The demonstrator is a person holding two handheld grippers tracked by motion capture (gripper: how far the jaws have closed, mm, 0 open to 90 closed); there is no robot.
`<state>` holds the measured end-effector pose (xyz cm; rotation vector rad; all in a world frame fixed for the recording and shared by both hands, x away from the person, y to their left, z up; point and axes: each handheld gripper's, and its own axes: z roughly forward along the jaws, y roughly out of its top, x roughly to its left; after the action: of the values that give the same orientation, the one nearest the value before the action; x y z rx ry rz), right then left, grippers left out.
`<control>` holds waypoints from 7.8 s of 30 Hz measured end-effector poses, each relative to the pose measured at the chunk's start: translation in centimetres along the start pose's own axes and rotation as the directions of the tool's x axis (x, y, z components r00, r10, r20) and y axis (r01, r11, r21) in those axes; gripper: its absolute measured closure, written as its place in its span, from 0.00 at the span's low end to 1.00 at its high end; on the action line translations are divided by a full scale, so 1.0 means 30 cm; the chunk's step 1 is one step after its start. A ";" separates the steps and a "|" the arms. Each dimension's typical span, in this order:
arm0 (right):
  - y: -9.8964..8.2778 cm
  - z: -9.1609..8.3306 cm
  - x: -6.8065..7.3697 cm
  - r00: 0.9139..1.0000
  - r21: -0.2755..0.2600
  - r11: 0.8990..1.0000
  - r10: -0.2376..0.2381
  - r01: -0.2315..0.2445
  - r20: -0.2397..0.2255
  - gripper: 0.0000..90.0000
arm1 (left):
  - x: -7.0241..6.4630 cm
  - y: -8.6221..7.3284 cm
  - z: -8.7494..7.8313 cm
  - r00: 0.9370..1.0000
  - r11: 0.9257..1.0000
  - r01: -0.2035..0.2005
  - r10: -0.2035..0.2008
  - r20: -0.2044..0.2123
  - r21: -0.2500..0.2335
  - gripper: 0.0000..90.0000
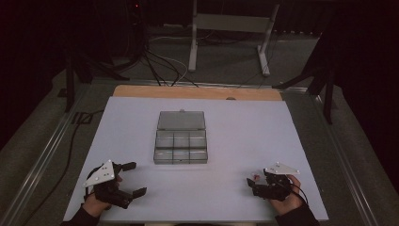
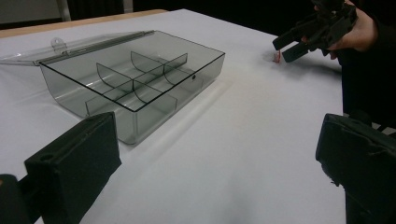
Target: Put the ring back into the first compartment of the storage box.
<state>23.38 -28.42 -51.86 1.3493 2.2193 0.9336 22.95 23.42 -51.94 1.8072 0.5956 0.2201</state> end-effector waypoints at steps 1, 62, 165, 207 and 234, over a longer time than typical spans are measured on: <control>0.001 0.000 0.001 1.000 0.001 1.000 -0.003 0.003 0.005 0.29 | 0.000 0.000 0.000 1.000 1.000 0.000 0.000 0.000 0.000 0.00; 0.023 0.009 0.033 0.998 0.055 0.997 -0.060 0.060 0.012 0.80 | 0.006 -0.004 0.006 1.000 1.000 0.014 -0.014 0.005 0.006 0.00; 0.511 0.145 0.284 0.943 -0.056 0.969 -0.245 0.239 -0.223 0.80 | 0.004 -0.003 0.001 1.000 1.000 0.017 -0.017 0.016 0.001 0.00; 0.689 0.247 0.422 0.922 -0.090 0.958 -0.288 0.273 -0.259 0.80 | 0.003 -0.003 0.000 1.000 1.000 0.016 -0.016 0.021 -0.004 0.00; 0.777 0.350 0.516 0.910 -0.074 0.958 -0.287 0.278 -0.300 0.80 | 0.002 -0.001 -0.002 0.999 1.000 0.017 -0.017 0.029 -0.011 0.00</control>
<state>37.36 -3.73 -42.52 0.8793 2.5327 1.1228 22.97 23.49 -51.97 1.7905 0.5879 0.1852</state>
